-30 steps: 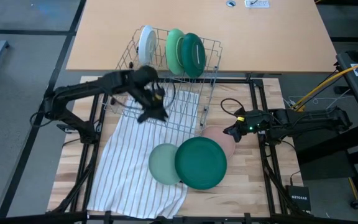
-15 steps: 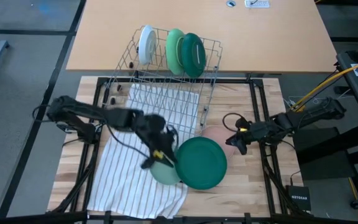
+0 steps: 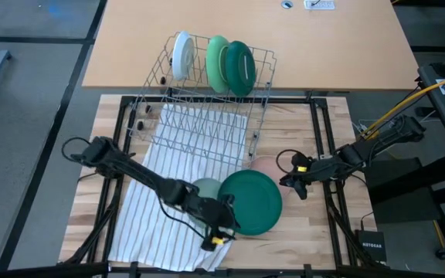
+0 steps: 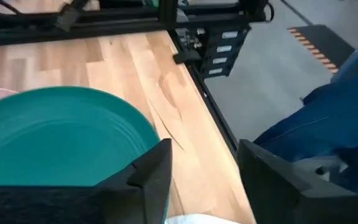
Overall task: Sort dishes
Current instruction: Put the dark green plate into the dishwasher rack
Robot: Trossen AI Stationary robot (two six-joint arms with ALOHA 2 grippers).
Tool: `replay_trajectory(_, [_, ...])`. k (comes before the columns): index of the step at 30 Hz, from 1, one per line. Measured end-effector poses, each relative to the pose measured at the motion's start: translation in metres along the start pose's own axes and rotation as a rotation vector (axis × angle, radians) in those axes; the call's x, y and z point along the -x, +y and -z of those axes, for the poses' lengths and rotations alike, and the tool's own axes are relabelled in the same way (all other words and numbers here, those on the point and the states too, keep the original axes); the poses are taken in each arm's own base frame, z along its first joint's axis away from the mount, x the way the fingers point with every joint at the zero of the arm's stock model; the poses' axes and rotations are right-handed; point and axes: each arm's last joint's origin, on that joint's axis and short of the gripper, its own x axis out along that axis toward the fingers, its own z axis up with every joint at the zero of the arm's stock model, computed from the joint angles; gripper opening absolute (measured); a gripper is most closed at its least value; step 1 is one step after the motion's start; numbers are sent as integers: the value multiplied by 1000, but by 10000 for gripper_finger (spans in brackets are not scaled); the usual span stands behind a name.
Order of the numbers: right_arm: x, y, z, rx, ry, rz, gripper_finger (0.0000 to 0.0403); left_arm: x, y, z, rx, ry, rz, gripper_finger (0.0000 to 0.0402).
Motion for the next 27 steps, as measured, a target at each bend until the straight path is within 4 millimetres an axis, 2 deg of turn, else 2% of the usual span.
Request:
replay_trajectory(5, [-11, 0, 3, 14, 38, 50, 85, -28, -6, 22, -148, 45, -14, 206])
replay_trajectory(10, [-26, 0, 7, 31, 86, 114, 85, -46, -13, 43, -329, 122, -122, 214])
replay_trajectory(13, [-35, 0, 10, 40, 109, 144, 85, -51, -17, 50, -407, 141, -143, 214])
replay_trajectory(17, [-48, 1, 13, 47, 127, 169, 85, -54, -19, 55, -396, 162, -152, 214])
replay_trajectory(27, [-74, 6, 16, 45, 123, 164, 85, -54, -5, 63, -393, 257, -248, 214])
